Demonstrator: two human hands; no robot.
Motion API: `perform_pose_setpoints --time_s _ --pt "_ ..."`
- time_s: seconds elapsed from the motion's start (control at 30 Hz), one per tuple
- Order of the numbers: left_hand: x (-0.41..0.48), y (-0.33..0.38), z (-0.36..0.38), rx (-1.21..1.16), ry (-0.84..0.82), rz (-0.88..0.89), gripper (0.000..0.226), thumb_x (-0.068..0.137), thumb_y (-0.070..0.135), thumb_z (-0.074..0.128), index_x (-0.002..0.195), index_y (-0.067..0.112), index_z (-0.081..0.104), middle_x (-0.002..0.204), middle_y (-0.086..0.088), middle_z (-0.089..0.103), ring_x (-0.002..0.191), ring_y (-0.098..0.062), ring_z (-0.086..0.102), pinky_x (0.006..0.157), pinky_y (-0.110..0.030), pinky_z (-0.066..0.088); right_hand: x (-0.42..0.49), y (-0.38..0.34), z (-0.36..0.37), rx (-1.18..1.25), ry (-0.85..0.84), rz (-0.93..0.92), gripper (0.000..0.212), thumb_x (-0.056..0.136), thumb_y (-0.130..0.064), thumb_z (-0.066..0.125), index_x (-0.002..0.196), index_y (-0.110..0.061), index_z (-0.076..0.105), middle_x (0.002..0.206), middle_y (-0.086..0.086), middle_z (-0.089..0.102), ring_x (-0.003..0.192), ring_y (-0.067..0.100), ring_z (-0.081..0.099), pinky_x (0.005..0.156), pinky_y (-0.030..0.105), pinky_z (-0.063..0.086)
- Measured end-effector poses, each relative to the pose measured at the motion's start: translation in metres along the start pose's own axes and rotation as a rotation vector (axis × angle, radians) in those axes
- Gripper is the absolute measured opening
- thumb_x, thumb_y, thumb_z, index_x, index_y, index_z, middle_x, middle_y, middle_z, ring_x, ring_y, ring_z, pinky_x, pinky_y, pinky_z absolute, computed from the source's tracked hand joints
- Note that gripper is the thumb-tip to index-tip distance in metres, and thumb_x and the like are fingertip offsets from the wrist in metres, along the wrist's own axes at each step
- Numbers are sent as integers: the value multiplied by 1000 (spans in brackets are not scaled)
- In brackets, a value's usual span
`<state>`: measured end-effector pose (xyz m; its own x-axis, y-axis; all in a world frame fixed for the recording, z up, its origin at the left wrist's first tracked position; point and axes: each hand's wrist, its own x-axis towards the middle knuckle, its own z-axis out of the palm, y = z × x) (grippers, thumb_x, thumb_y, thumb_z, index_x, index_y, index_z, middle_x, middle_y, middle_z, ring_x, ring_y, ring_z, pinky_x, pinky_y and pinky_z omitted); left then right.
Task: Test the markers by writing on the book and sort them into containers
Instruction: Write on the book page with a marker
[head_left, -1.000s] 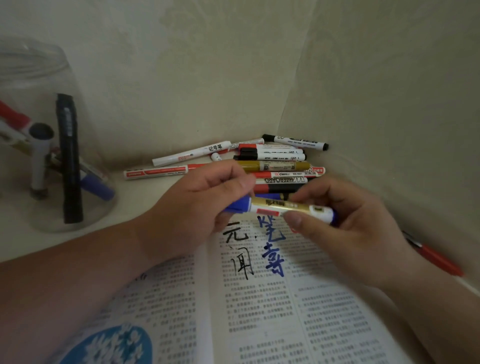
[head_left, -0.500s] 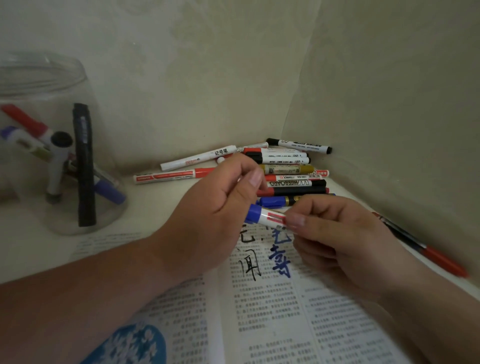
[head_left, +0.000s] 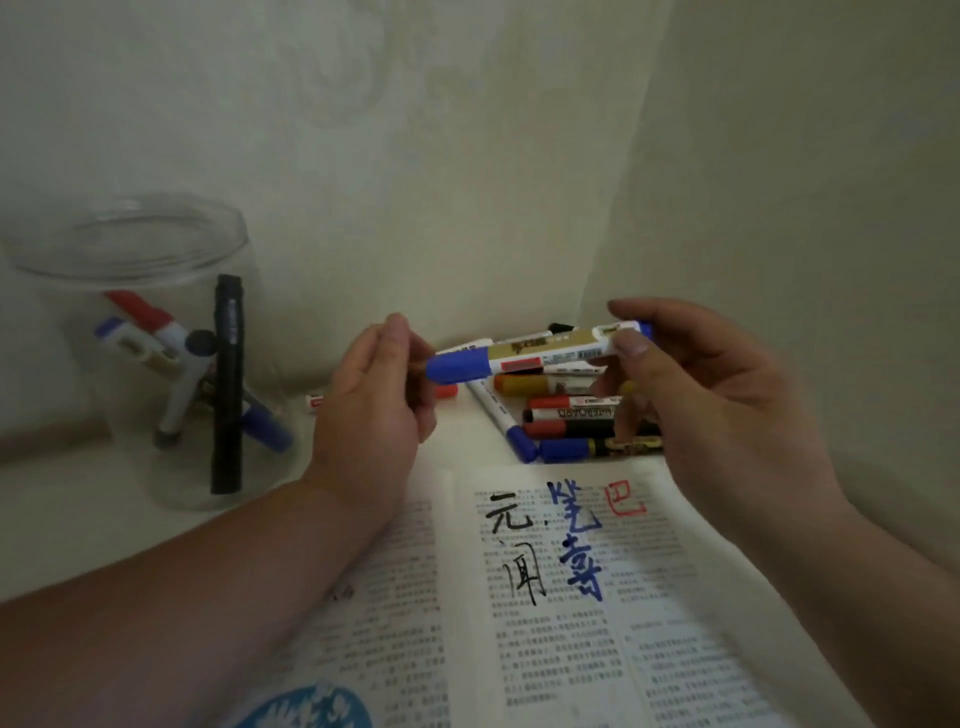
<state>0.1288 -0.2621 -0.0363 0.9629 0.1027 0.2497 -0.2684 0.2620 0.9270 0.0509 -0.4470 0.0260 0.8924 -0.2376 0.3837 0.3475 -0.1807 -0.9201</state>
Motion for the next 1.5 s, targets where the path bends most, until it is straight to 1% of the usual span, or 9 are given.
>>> perform_pose_setpoints --time_s 0.27,0.5,0.63,0.73,0.87,1.07,1.2,1.33,1.5 --pt "-2 2 3 -41 -52 -183 37 100 25 58 64 18 65 74 -10 49 82 -22 47 61 -28 34 43 -77 82 82 -55 -419 13 93 -8 68 101 -14 59 84 10 72 67 18 70 47 25 50" --pt "1 0 -2 -30 -88 -173 37 98 32 61 61 27 62 64 -5 48 59 -12 40 58 -29 34 68 -98 151 -141 -104 -551 12 86 -17 77 96 -16 70 83 -1 73 71 14 72 61 24 58" --pt "1 1 -5 8 -141 -130 40 100 30 58 60 29 61 55 13 51 53 -3 43 60 -26 36 81 -94 175 -400 -279 -449 12 86 -22 76 98 -22 77 82 -10 73 71 3 69 72 21 58" --pt "-1 1 -5 74 -162 -90 44 101 29 56 57 28 54 49 15 46 47 -2 39 54 -26 32 82 -93 187 -565 -411 -435 13 88 -26 73 100 -23 78 80 -18 69 65 -13 61 61 4 46" --pt "1 -1 -5 98 -168 -64 40 100 31 55 60 26 53 49 15 44 49 -4 38 55 -31 31 79 -92 194 -682 -557 -403 9 89 -24 72 94 -22 79 70 -19 63 53 -16 54 50 2 37" --pt "3 -4 -4 -22 -135 -129 39 98 28 60 60 25 62 55 11 53 56 -5 47 64 -26 41 79 -89 172 -555 -389 -463 8 89 -17 70 90 -22 76 50 -35 55 51 -10 55 53 3 37" --pt "8 -5 -4 -138 -69 -199 26 90 36 64 68 23 68 73 -8 53 73 -20 47 69 -34 40 88 -65 124 -584 -121 -368 11 86 -15 68 86 -18 78 71 -17 70 66 5 65 63 21 53" --pt "7 -7 -2 -87 -89 -163 32 97 30 62 67 21 67 69 -11 48 64 -20 39 58 -32 31 82 -10 88 -1152 -397 -20 13 88 -31 68 84 -21 75 83 -2 71 71 8 62 57 21 47" --pt "5 -5 1 -32 -66 -137 38 99 22 59 61 17 59 53 -5 39 46 -12 29 43 -23 23 66 30 84 -1339 -547 9 26 84 -28 67 65 -19 52 65 2 52 59 18 50 48 28 30"
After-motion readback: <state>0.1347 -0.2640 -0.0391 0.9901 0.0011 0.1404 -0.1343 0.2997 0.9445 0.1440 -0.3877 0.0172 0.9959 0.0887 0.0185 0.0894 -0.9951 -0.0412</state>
